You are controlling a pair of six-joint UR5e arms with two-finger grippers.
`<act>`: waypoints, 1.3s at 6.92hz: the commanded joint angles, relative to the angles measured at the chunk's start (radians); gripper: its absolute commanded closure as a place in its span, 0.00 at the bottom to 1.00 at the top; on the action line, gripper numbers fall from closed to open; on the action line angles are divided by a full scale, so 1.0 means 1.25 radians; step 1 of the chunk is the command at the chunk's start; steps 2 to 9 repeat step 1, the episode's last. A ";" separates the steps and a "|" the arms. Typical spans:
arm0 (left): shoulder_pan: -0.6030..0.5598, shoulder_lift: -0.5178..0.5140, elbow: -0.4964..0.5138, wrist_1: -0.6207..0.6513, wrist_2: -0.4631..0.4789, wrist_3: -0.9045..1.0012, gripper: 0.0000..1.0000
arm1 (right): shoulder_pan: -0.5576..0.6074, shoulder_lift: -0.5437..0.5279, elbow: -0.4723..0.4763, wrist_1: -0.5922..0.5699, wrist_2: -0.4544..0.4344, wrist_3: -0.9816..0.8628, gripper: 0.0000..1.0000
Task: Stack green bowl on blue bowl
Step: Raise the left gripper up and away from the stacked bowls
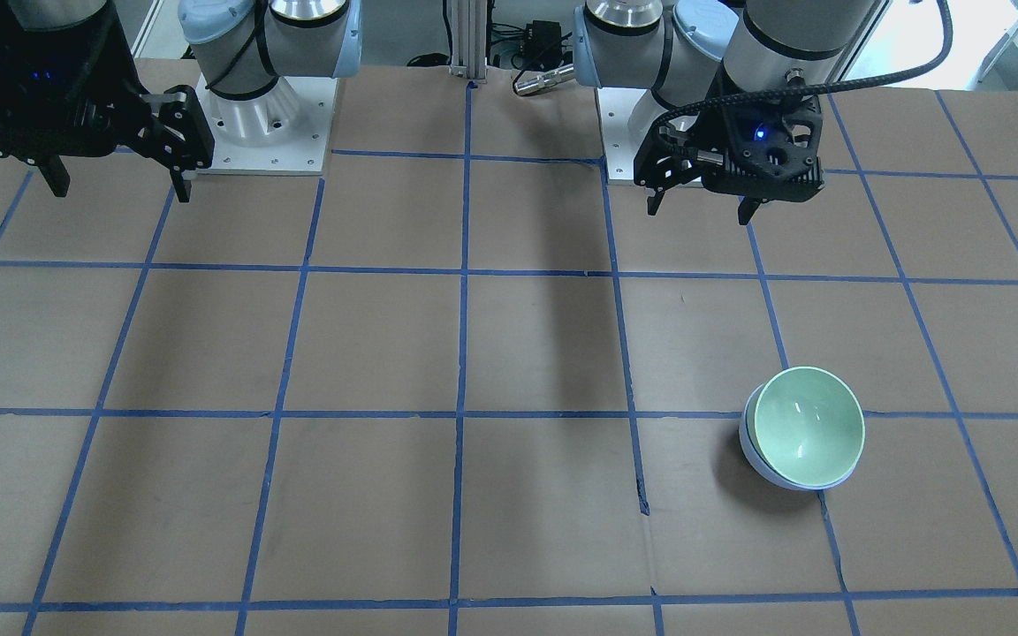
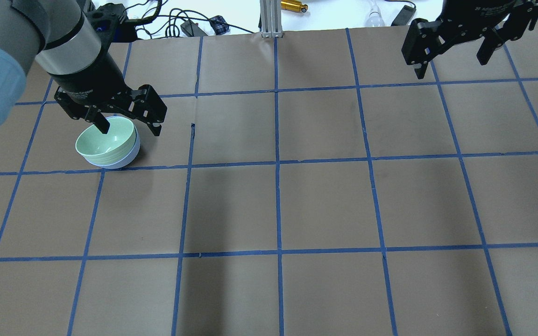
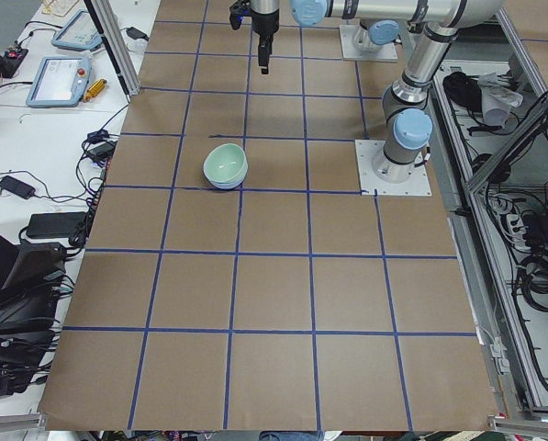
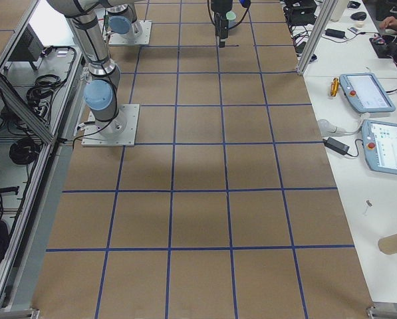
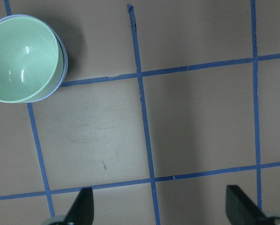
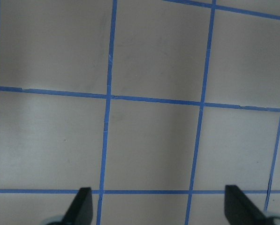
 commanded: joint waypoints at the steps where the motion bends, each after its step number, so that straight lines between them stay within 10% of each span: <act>1: -0.001 0.003 0.001 0.003 -0.001 -0.001 0.00 | 0.000 0.000 0.000 0.000 0.000 0.000 0.00; 9: -0.001 0.003 0.001 0.003 -0.001 -0.001 0.00 | 0.000 0.000 0.000 0.000 0.000 0.000 0.00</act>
